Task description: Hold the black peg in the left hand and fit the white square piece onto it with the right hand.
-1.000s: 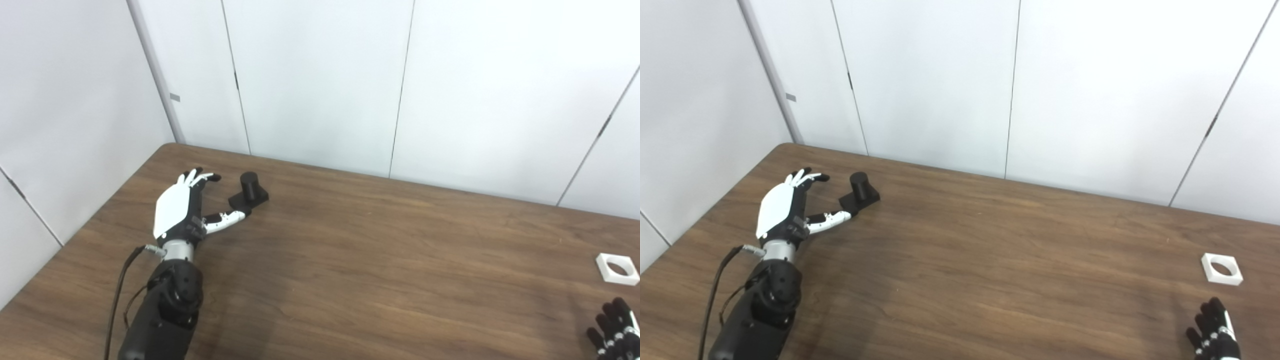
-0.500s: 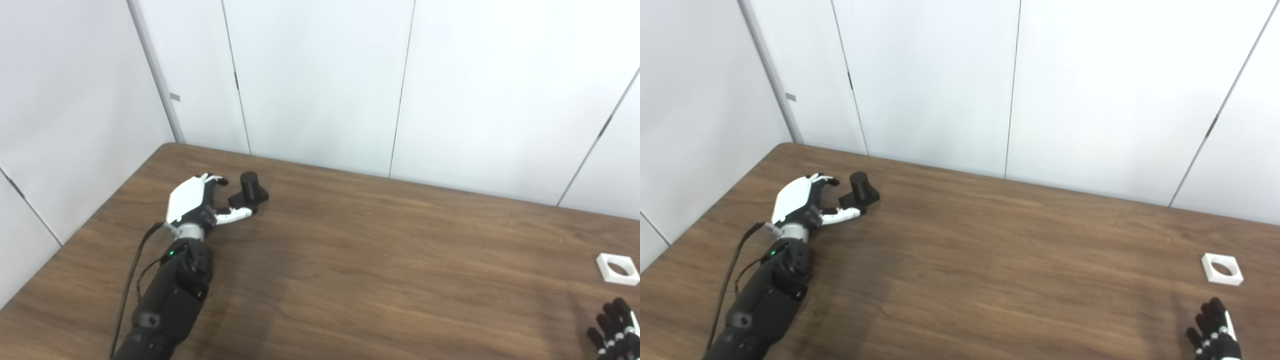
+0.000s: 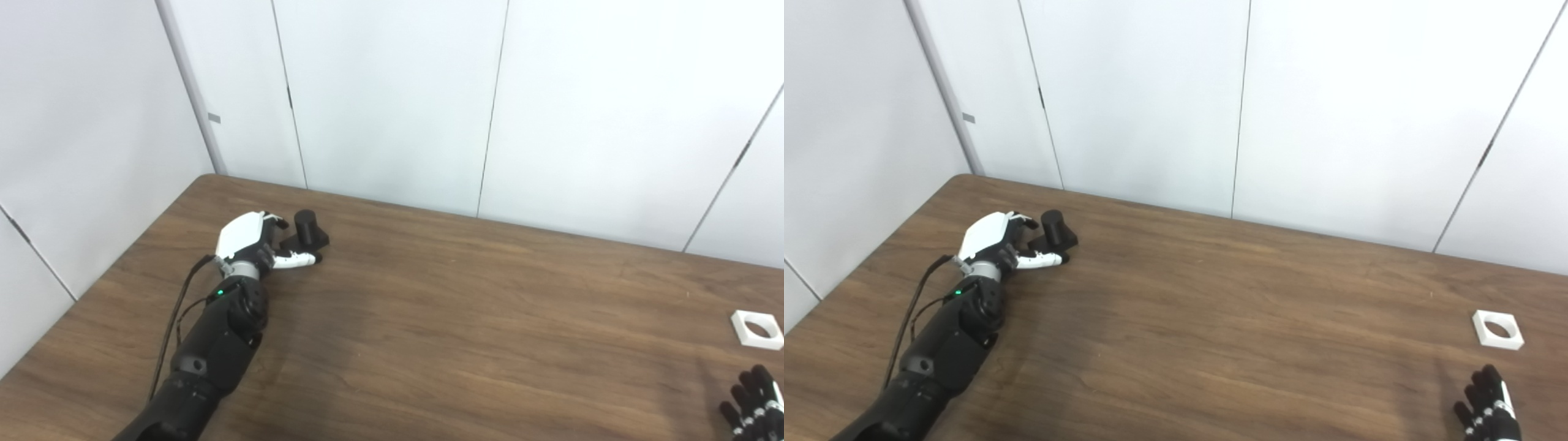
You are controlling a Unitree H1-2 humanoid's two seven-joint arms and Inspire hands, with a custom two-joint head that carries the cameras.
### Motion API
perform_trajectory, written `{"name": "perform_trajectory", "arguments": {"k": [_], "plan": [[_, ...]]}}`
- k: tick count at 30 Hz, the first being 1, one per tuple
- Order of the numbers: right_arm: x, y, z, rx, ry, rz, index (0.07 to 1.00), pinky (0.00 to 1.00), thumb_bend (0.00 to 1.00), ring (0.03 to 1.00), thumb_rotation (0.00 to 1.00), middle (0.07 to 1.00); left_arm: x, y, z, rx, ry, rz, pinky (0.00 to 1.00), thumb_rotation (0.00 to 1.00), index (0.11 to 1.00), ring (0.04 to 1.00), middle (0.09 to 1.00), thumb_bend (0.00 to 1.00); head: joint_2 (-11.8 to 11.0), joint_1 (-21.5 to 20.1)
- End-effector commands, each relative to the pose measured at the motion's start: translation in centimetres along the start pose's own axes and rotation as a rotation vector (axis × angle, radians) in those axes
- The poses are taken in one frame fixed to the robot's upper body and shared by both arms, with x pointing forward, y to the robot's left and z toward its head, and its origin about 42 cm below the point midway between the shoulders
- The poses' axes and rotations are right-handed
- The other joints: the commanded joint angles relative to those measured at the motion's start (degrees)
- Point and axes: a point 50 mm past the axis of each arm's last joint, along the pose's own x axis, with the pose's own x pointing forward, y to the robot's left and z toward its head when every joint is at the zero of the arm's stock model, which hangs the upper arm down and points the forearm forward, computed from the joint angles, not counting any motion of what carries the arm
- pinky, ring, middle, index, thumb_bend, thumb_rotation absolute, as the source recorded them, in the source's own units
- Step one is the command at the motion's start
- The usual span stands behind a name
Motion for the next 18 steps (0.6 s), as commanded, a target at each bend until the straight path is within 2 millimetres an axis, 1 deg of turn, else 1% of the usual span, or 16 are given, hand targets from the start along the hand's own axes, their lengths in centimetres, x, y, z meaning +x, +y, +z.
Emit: {"name": "perform_trajectory", "arguments": {"k": [1,13,16,18], "plan": [[-0.87,0.52,-1.05,0.027,0.041,-0.007,1.000,1.00,0.56,1.000,1.00,1.000,1.37,2.68,0.77,0.013,-0.016,0.071,1.00,0.45,0.792,1.000,0.950,0.92,0.11,-0.11],[-1.01,0.53,-0.98,0.014,0.041,-0.006,1.000,1.00,0.56,1.000,1.00,1.000,1.74,2.39,0.35,-0.001,-0.016,0.046,1.00,0.45,0.754,0.993,0.924,0.89,0.43,-0.13],[-1.04,0.63,-0.82,0.012,0.040,-0.010,1.000,1.00,0.54,1.000,1.00,1.000,1.79,2.37,0.31,-0.001,-0.014,0.045,1.00,0.43,0.724,0.988,0.913,0.89,0.43,-0.13],[-1.08,0.65,-0.75,0.014,0.042,-0.009,1.000,1.00,0.54,1.000,1.00,1.000,1.78,2.30,0.25,0.001,-0.016,0.046,1.00,0.41,0.697,0.984,0.904,0.88,0.43,-0.13]]}}
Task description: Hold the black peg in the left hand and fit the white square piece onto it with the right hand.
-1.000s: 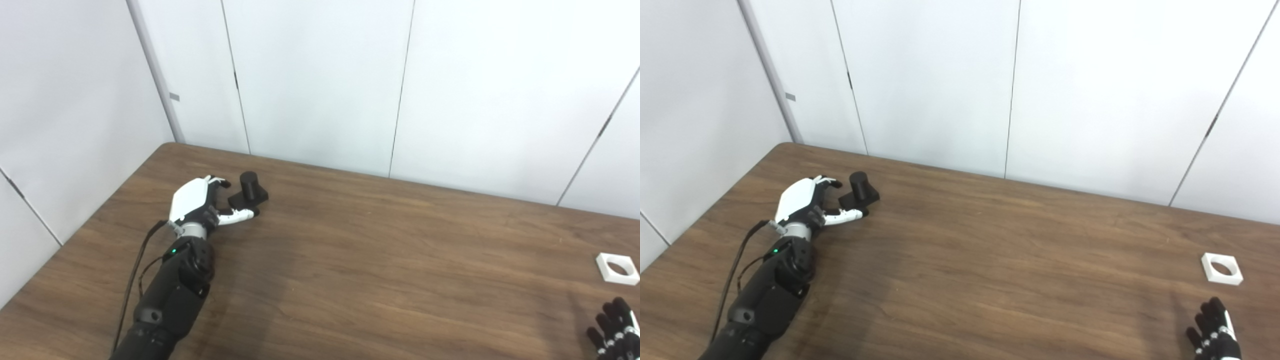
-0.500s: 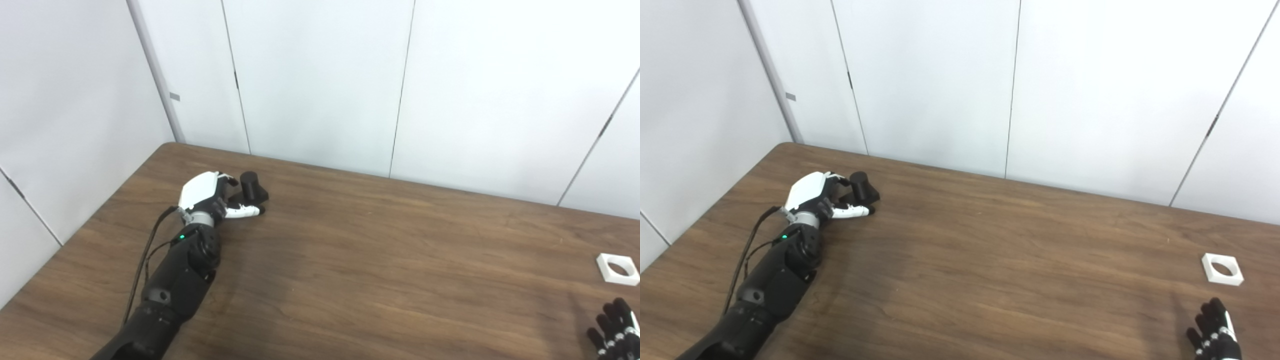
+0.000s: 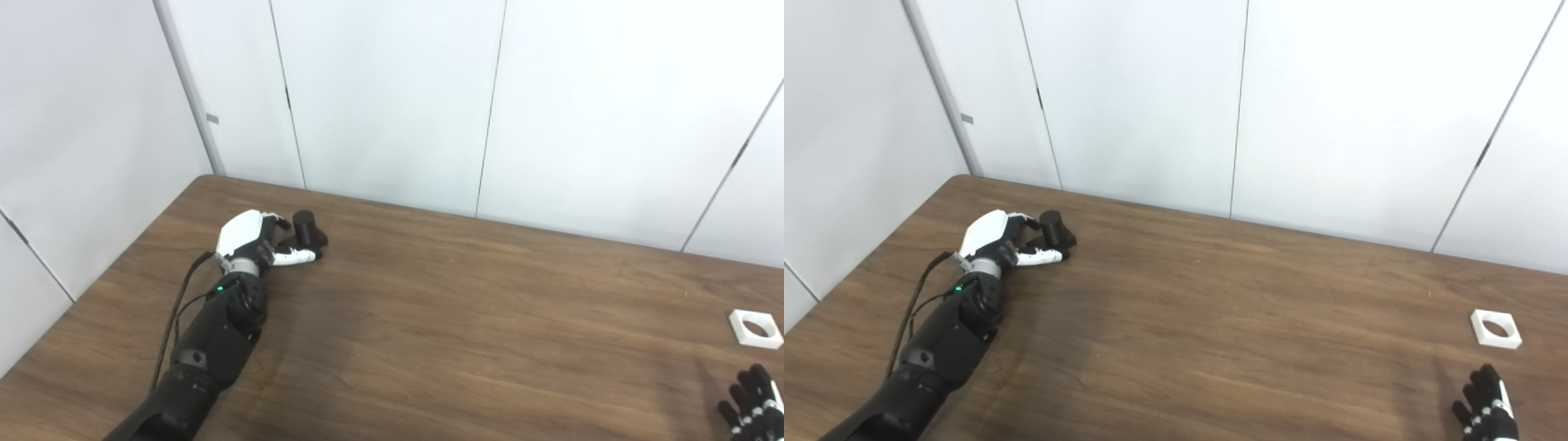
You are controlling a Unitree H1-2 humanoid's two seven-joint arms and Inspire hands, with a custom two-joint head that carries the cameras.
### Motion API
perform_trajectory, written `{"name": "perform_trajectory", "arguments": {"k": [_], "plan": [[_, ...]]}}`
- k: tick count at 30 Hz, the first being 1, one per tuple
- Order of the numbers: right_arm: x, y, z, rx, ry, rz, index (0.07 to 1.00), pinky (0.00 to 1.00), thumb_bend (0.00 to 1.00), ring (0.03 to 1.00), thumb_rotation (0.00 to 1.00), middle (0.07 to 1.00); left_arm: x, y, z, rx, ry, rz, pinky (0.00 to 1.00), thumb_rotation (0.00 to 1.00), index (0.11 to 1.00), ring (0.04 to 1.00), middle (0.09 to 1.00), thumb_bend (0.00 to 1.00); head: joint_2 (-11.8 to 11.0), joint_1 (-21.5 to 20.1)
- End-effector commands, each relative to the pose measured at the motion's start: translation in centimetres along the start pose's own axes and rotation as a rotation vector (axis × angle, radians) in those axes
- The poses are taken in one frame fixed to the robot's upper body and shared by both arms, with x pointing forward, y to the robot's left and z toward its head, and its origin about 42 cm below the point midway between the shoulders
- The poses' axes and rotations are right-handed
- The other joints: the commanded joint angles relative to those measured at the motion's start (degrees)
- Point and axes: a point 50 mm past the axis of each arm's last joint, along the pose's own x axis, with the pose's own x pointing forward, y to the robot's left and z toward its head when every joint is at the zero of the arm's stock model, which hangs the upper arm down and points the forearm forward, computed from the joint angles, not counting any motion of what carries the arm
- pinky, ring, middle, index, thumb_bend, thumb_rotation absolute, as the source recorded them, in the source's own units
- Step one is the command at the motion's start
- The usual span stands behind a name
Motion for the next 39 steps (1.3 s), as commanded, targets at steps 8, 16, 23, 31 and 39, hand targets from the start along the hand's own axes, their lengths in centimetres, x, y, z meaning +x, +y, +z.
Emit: {"name": "perform_trajectory", "arguments": {"k": [8,16,23,31,39], "plan": [[-1.1,0.4,-0.6,0.011,0.035,-0.004,1.000,1.00,0.51,1.000,1.00,1.000,0.9,2.2,0.2,0.008,-0.030,0.052,1.00,0.26,0.571,0.960,0.853,0.76,0.66,0.13],[-1.1,0.3,-0.4,0.001,0.027,-0.010,1.000,1.00,0.50,1.000,1.00,1.000,1.0,2.1,-0.1,0.009,-0.065,0.058,1.00,0.06,0.486,0.894,0.783,0.52,1.09,-0.02],[-1.2,0.2,-0.2,-0.007,0.030,-0.015,1.000,1.00,0.52,1.000,1.00,1.000,0.8,1.8,-0.1,0.007,-0.100,0.042,1.00,0.05,0.485,0.882,0.756,0.52,1.09,-0.02],[-1.1,0.4,0.1,-0.013,0.021,-0.009,1.000,1.00,0.51,1.000,1.00,1.000,0.4,1.4,-0.2,-0.006,-0.122,0.007,1.00,0.05,0.485,0.894,0.762,0.52,1.99,-1.31],[-0.9,0.6,0.5,-0.036,0.025,-0.019,1.000,1.00,0.48,1.000,1.00,1.000,-1.5,0.5,0.9,-0.022,-0.186,-0.063,1.00,0.05,0.486,0.894,0.764,0.52,2.76,-3.34]]}}
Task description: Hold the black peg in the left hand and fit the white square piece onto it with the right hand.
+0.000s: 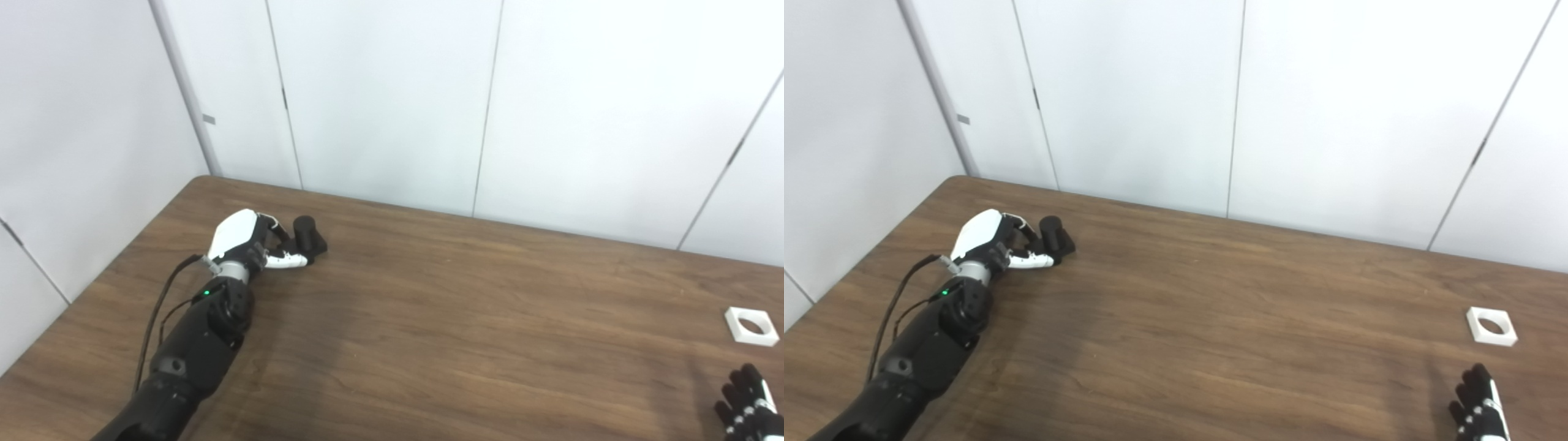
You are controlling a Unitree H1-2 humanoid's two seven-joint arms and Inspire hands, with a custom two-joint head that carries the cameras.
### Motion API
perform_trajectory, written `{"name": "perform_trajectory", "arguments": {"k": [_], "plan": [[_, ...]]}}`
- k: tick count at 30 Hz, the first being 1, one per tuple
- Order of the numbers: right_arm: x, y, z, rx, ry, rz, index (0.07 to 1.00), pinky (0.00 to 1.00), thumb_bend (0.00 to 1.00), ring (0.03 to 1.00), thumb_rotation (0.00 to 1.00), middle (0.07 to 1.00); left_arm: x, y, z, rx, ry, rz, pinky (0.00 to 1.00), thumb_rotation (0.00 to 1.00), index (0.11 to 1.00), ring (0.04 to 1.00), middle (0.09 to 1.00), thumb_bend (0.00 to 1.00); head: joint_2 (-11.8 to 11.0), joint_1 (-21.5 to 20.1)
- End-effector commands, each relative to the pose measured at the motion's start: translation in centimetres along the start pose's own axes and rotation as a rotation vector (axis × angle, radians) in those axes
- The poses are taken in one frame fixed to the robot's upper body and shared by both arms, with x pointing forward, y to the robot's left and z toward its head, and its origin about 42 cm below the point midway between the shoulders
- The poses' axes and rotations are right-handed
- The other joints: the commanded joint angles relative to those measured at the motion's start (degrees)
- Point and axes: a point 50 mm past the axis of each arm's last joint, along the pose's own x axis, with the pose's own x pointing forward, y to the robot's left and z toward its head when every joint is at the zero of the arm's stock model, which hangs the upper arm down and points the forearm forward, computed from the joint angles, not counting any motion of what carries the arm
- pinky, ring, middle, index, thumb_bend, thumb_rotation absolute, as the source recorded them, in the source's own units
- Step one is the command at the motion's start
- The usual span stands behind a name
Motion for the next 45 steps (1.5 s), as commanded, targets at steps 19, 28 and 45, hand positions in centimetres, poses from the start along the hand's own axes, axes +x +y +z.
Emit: {"name": "perform_trajectory", "arguments": {"k": [19,28,45], "plan": [[0.8,1.0,0.8,-0.001,0.001,0.013,1.000,1.00,0.52,1.000,1.00,1.000,-6.6,-2.4,6.4,0.018,-0.337,-0.163,1.00,0.05,0.485,0.896,0.792,0.52,2.19,-5.68],[1.8,1.6,1.7,-0.021,-0.018,0.026,1.000,1.00,0.56,0.991,1.00,0.993,-10.7,-5.3,9.2,0.005,-0.473,-0.184,1.00,0.05,0.485,0.907,0.805,0.52,3.11,-8.16],[2.8,2.4,3.7,-0.072,-0.022,0.032,0.987,1.00,0.62,0.981,1.00,0.971,-15.8,-9.1,13.1,0.020,-0.576,-0.312,1.00,0.05,0.485,0.928,0.820,0.52,6.02,-12.90]]}}
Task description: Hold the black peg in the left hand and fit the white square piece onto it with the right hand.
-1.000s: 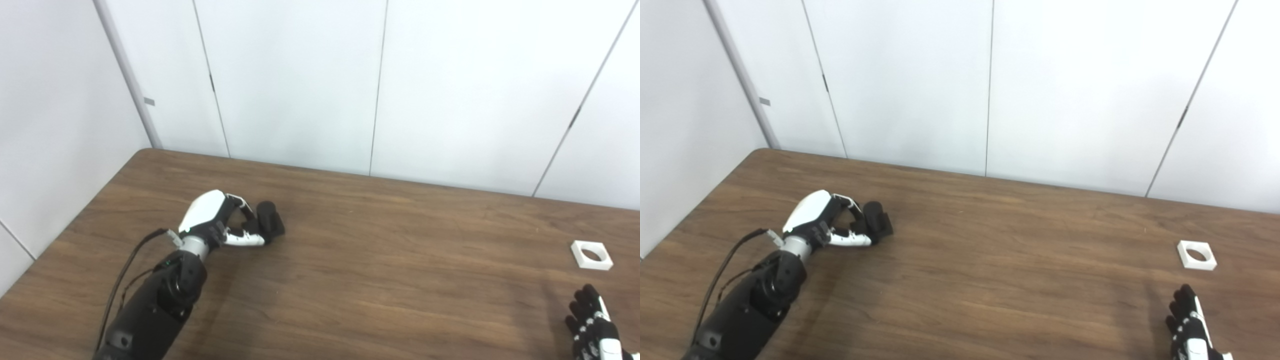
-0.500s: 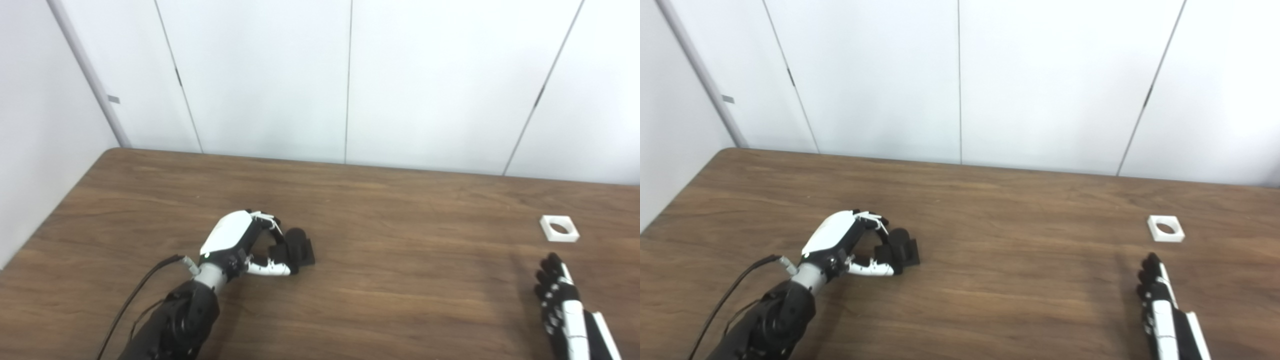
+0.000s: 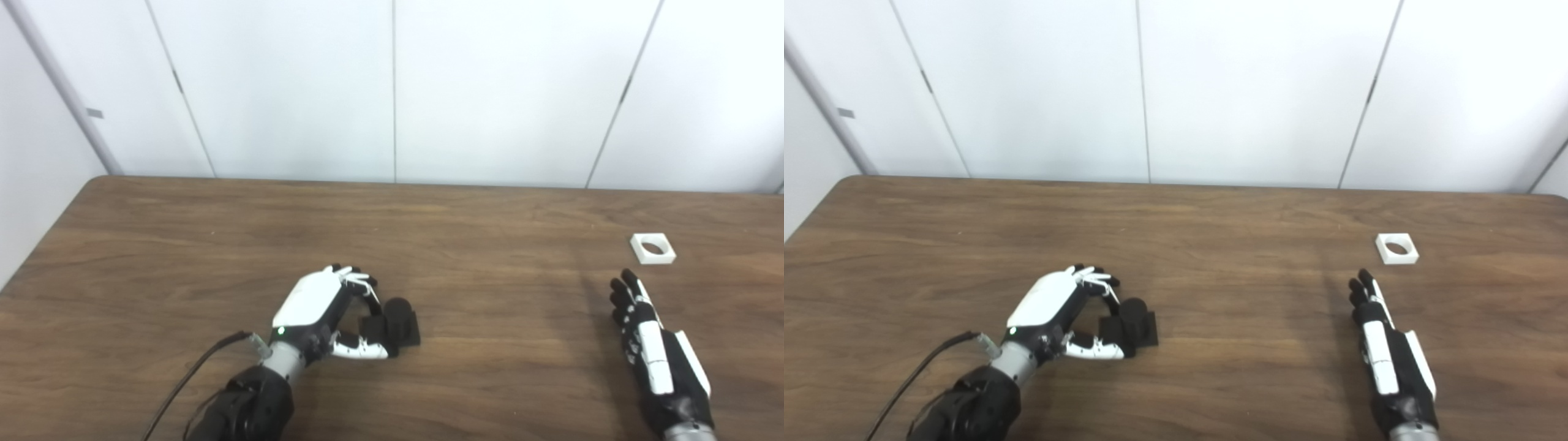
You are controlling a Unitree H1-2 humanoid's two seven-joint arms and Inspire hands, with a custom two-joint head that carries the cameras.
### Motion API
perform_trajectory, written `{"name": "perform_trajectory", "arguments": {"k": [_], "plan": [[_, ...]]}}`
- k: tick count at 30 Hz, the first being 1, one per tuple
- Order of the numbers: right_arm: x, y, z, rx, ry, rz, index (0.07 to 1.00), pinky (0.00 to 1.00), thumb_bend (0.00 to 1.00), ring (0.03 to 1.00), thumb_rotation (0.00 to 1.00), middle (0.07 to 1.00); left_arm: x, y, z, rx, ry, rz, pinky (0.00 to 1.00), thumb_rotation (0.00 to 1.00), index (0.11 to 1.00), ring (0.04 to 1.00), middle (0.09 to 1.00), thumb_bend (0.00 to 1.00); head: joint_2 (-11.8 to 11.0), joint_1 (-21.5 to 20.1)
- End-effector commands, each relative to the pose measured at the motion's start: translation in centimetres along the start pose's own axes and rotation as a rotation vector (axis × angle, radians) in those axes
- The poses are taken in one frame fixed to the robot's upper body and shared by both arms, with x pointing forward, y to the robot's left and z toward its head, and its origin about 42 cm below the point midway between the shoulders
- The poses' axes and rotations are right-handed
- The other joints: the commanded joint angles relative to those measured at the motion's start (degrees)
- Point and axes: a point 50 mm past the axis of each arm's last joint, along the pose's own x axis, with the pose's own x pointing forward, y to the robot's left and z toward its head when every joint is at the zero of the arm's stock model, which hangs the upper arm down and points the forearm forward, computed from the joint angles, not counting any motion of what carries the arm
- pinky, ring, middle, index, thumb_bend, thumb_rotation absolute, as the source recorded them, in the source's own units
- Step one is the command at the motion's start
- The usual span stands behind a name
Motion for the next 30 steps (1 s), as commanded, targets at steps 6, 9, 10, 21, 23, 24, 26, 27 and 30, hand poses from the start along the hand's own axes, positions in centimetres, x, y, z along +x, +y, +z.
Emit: {"name": "perform_trajectory", "arguments": {"k": [6,9,10,21,23,24,26,27,30], "plan": [[0.4,0.4,2.1,-0.006,-0.064,0.004,0.989,1.00,0.61,0.982,1.00,0.978,-0.3,-1.0,1.5,0.016,-0.058,-0.038,1.00,0.06,0.484,0.915,0.805,0.52,1.15,-1.75],[0.5,0.4,2.2,-0.015,-0.062,-0.003,0.987,1.00,0.62,0.979,1.00,0.978,-0.4,-1.6,1.7,0.028,-0.071,-0.058,1.00,0.06,0.484,0.907,0.800,0.52,1.48,-2.51],[0.5,0.3,2.3,-0.018,-0.063,-0.005,0.988,1.00,0.62,0.979,1.00,0.980,-0.4,-1.8,1.8,0.030,-0.074,-0.066,1.00,0.06,0.484,0.906,0.800,0.52,1.58,-2.78],[1.2,-0.9,3.9,-0.049,-0.107,-0.044,0.974,1.00,0.59,0.962,1.00,0.970,-0.4,-3.0,1.8,0.033,-0.077,-0.105,1.00,0.06,0.483,0.894,0.797,0.52,1.97,-4.89],[1.4,-1.2,4.3,-0.064,-0.127,-0.051,0.956,0.98,0.53,0.948,1.00,0.957,-0.4,-3.0,1.6,0.035,-0.077,-0.112,1.00,0.06,0.484,0.894,0.803,0.52,2.08,-5.46],[1.6,-1.4,4.5,-0.078,-0.133,-0.053,0.954,0.98,0.52,0.946,1.00,0.955,-0.3,-3.0,1.6,0.036,-0.077,-0.114,1.00,0.06,0.484,0.895,0.804,0.52,2.05,-5.80],[2.0,-1.8,5.0,-0.098,-0.140,-0.057,0.940,0.98,0.51,0.947,0.97,0.951,-0.3,-3.0,1.4,0.033,-0.074,-0.116,1.00,0.06,0.484,0.900,0.809,0.52,1.77,-7.12],[2.2,-2.0,5.2,-0.100,-0.143,-0.060,0.936,0.99,0.51,0.961,0.94,0.957,-0.3,-3.0,1.2,0.033,-0.073,-0.117,1.00,0.05,0.484,0.901,0.811,0.52,1.53,-8.05],[3.0,-2.5,5.9,-0.131,-0.157,-0.082,0.923,0.98,0.52,0.989,0.82,0.969,-0.4,-2.9,0.8,0.038,-0.069,-0.121,1.00,0.05,0.484,0.903,0.812,0.52,1.01,-10.54]]}}
